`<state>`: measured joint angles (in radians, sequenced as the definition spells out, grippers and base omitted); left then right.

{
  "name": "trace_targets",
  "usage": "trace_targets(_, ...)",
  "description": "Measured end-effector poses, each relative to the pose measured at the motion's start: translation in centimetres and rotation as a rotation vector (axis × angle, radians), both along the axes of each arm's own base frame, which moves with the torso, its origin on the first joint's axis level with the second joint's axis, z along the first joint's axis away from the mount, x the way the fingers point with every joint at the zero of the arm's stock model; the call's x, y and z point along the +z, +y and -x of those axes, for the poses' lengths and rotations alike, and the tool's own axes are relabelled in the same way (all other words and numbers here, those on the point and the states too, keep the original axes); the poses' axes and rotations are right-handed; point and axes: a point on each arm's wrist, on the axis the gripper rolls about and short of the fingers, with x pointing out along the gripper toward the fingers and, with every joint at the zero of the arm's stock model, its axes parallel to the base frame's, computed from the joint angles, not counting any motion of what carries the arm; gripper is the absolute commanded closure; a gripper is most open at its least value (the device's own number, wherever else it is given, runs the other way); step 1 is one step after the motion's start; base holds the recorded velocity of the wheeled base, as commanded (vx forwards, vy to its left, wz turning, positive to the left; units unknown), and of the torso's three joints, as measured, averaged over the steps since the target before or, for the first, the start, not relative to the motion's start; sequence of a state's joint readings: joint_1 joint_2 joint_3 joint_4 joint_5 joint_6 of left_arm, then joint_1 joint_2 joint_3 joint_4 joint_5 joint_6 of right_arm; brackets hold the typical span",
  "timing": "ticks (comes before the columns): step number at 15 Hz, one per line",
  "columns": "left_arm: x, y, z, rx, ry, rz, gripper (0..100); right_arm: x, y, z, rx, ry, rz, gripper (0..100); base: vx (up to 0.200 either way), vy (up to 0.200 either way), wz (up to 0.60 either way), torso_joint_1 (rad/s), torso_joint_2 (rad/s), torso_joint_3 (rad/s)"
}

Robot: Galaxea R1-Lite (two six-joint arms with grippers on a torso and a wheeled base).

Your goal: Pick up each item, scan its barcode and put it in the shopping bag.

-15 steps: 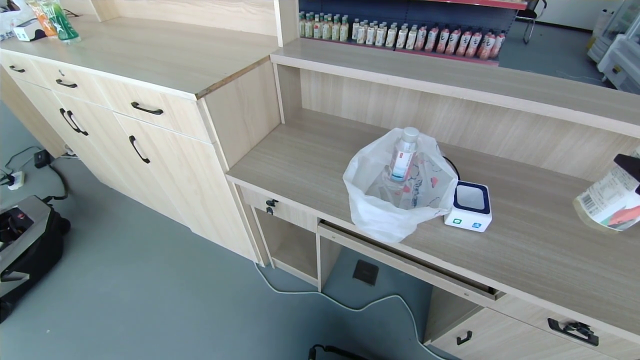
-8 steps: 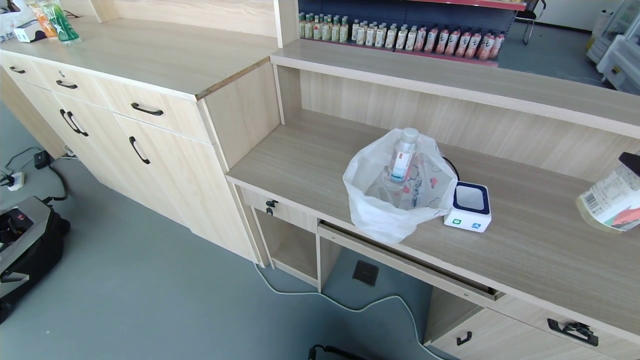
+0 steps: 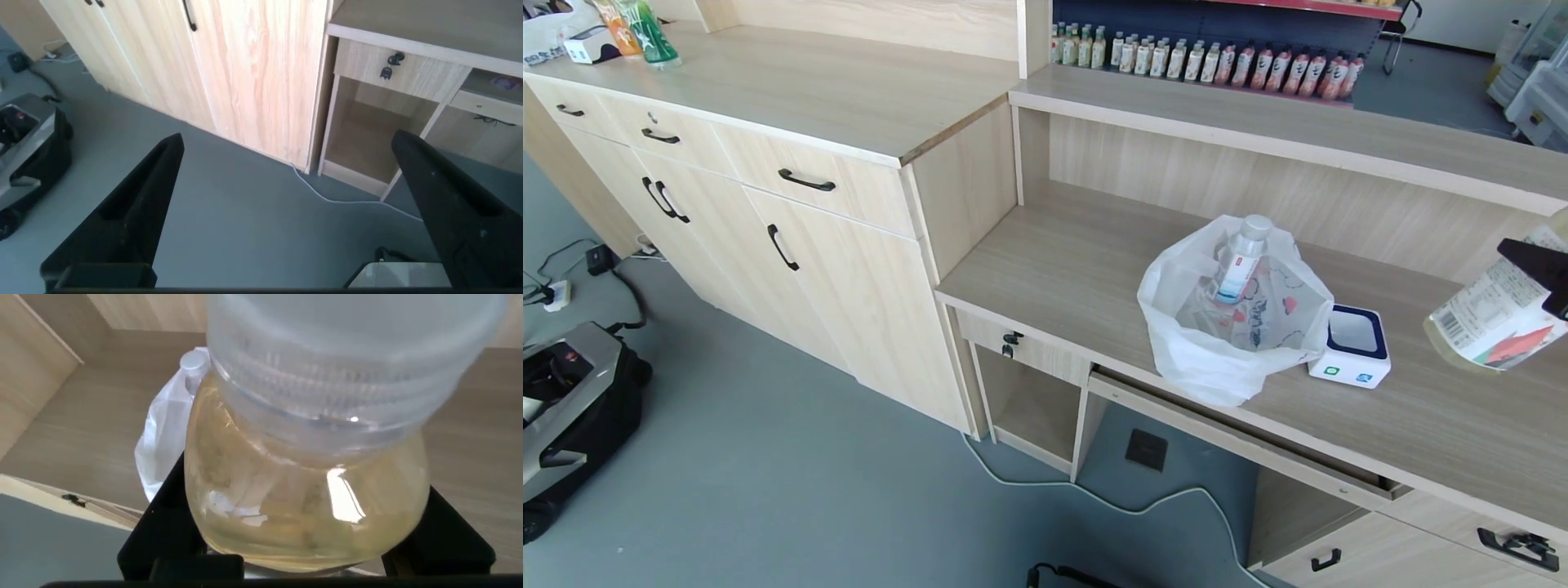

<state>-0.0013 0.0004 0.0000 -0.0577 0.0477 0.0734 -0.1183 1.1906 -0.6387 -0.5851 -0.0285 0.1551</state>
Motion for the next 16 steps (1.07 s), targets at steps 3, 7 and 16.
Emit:
trace_targets(3,0.0,0.0,0.0,0.001,0.0,0.0,0,0.6,0.1,-1.8,0.009,-0.036,0.009,100,0.0,0.0,0.0,0.0,0.0,0.0)
trace_targets(7,0.0,0.0,0.0,0.002,0.0,0.0,0,0.3,1.4,-6.0,0.078,-0.067,0.088,100,0.0,0.0,0.0,0.0,0.0,0.0)
trace_targets(16,0.0,0.0,0.0,0.001,0.0,0.0,0,-6.7,7.1,-15.9,0.245,-0.102,0.203,100,0.0,0.0,0.0,0.0,0.0,0.0)
